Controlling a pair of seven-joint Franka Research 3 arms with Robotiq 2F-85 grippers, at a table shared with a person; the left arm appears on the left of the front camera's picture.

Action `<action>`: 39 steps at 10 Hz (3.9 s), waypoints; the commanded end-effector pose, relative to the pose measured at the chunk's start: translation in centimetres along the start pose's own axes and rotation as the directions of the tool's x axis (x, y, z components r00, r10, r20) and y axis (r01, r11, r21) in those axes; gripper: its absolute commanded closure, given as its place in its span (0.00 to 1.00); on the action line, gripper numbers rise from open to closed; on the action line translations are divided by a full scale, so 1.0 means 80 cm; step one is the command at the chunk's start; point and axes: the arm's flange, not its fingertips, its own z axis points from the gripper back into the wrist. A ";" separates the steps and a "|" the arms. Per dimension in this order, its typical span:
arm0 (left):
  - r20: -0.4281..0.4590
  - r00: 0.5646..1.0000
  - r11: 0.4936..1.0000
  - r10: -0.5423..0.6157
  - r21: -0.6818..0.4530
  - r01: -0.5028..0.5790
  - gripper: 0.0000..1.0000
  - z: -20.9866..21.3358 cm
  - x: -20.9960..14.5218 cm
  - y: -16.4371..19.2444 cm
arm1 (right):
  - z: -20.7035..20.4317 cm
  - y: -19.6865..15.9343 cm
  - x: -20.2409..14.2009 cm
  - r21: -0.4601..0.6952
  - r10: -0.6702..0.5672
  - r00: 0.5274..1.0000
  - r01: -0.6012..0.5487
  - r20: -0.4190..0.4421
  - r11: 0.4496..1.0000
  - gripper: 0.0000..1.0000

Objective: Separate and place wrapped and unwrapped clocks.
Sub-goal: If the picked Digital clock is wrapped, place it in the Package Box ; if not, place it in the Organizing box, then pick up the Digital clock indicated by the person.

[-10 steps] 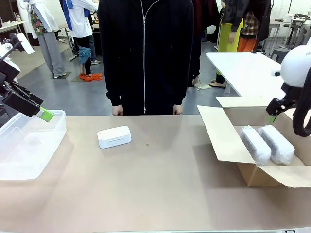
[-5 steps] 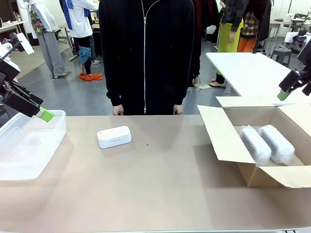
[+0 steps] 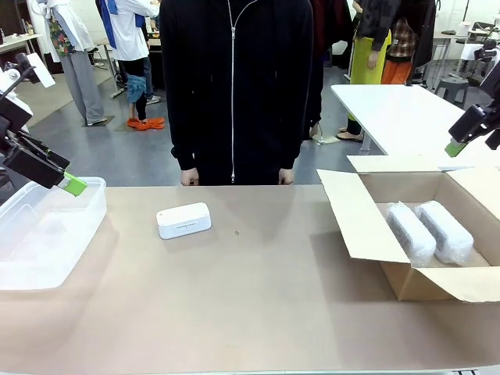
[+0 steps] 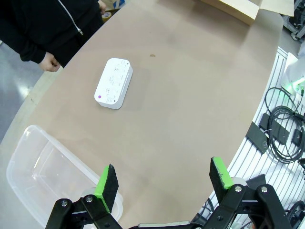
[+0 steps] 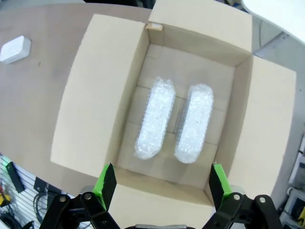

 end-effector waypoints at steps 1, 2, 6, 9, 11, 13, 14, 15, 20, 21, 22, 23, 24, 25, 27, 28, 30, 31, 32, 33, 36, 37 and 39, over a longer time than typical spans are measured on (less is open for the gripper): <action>0.005 1.000 1.000 0.003 -0.014 -0.003 0.00 -0.001 -0.001 0.000 | 0.001 0.000 -0.002 0.002 0.015 1.000 -0.015 0.000 1.000 0.00; 0.005 1.000 1.000 0.003 -0.014 -0.003 0.00 -0.001 -0.001 0.000 | 0.001 0.000 -0.002 0.002 0.015 1.000 -0.015 0.000 1.000 0.00; 0.005 1.000 1.000 0.003 -0.014 -0.003 0.00 -0.001 -0.001 0.000 | 0.001 0.000 -0.002 0.002 0.015 1.000 -0.015 0.000 1.000 0.00; 0.005 1.000 1.000 0.003 -0.014 -0.003 0.00 -0.001 -0.001 0.000 | 0.001 0.000 -0.002 0.002 0.015 1.000 -0.015 0.000 1.000 0.00; 0.005 1.000 1.000 0.003 -0.014 -0.003 0.00 -0.001 -0.001 0.000 | 0.001 0.000 -0.002 0.002 0.015 1.000 -0.015 0.000 1.000 0.00; 0.005 1.000 1.000 0.003 -0.014 -0.003 0.00 -0.001 -0.001 0.000 | 0.000 0.000 0.000 0.000 0.001 1.000 -0.001 0.000 1.000 0.00; 0.005 1.000 1.000 0.003 -0.014 -0.003 0.00 -0.001 -0.001 0.000 | -0.013 0.039 0.022 0.111 0.180 0.979 -0.190 0.092 0.976 0.00; 0.005 1.000 1.000 0.003 -0.014 -0.003 0.00 -0.001 -0.001 0.000 | -0.016 0.079 0.041 0.220 0.319 0.924 -0.363 0.211 0.905 0.00; 0.005 1.000 1.000 0.003 -0.014 -0.003 0.00 -0.001 -0.001 0.000 | -0.038 0.233 0.055 0.297 0.607 0.584 -0.806 0.539 0.512 0.00; 0.005 1.000 1.000 0.003 -0.014 -0.003 0.00 -0.001 -0.001 0.000 | -0.044 0.244 0.045 0.303 0.612 0.553 -0.829 0.565 0.469 0.00; 0.005 1.000 1.000 0.003 -0.014 -0.003 0.00 -0.001 -0.001 0.000 | -0.048 0.251 0.036 0.307 0.622 0.556 -0.828 0.551 0.468 0.00; 0.005 1.000 1.000 0.003 -0.014 -0.003 0.00 -0.001 -0.001 0.000 | -0.050 0.255 0.022 0.341 0.642 0.565 -0.825 0.518 0.451 0.00; 0.005 1.000 1.000 0.003 -0.014 -0.003 0.00 -0.001 -0.001 0.000 | -0.052 0.258 0.008 0.338 0.641 0.581 -0.813 0.501 0.474 0.00; 0.005 1.000 1.000 0.003 -0.014 -0.003 0.00 -0.001 -0.001 0.000 | -0.056 0.260 0.000 0.315 0.629 0.581 -0.812 0.517 0.491 0.00; 0.005 1.000 1.000 0.003 -0.014 -0.003 0.00 -0.001 -0.001 0.000 | -0.056 0.259 0.016 0.328 0.650 0.573 -0.819 0.500 0.470 0.00; 0.005 1.000 1.000 0.003 -0.014 -0.003 0.00 -0.001 -0.001 0.000 | -0.056 0.259 0.016 0.328 0.650 0.573 -0.819 0.500 0.470 0.00; 0.005 1.000 1.000 0.003 -0.014 -0.003 0.00 -0.001 -0.001 0.000 | -0.056 0.259 0.016 0.328 0.650 0.573 -0.819 0.500 0.470 0.00; 0.005 1.000 1.000 0.003 -0.014 -0.003 0.00 -0.001 -0.001 0.000 | -0.056 0.259 0.016 0.328 0.650 0.573 -0.819 0.500 0.470 0.00; 0.005 1.000 1.000 0.003 -0.014 -0.003 0.00 -0.001 -0.001 0.000 | -0.056 0.259 0.016 0.328 0.650 0.573 -0.819 0.500 0.470 0.00; 0.005 1.000 1.000 0.003 -0.014 -0.003 0.00 -0.001 -0.001 0.000 | -0.056 0.259 0.016 0.328 0.650 0.573 -0.819 0.500 0.470 0.00; 0.005 1.000 1.000 0.003 -0.014 -0.003 0.00 -0.001 -0.001 0.000 | -0.056 0.259 0.016 0.328 0.650 0.573 -0.819 0.500 0.470 0.00; 0.005 1.000 1.000 0.003 -0.014 -0.003 0.00 -0.001 -0.001 0.000 | -0.056 0.259 0.016 0.328 0.650 0.573 -0.819 0.500 0.470 0.00; 0.005 1.000 1.000 0.003 -0.014 -0.003 0.00 -0.001 -0.001 0.000 | -0.056 0.259 0.016 0.328 0.650 0.573 -0.819 0.500 0.470 0.00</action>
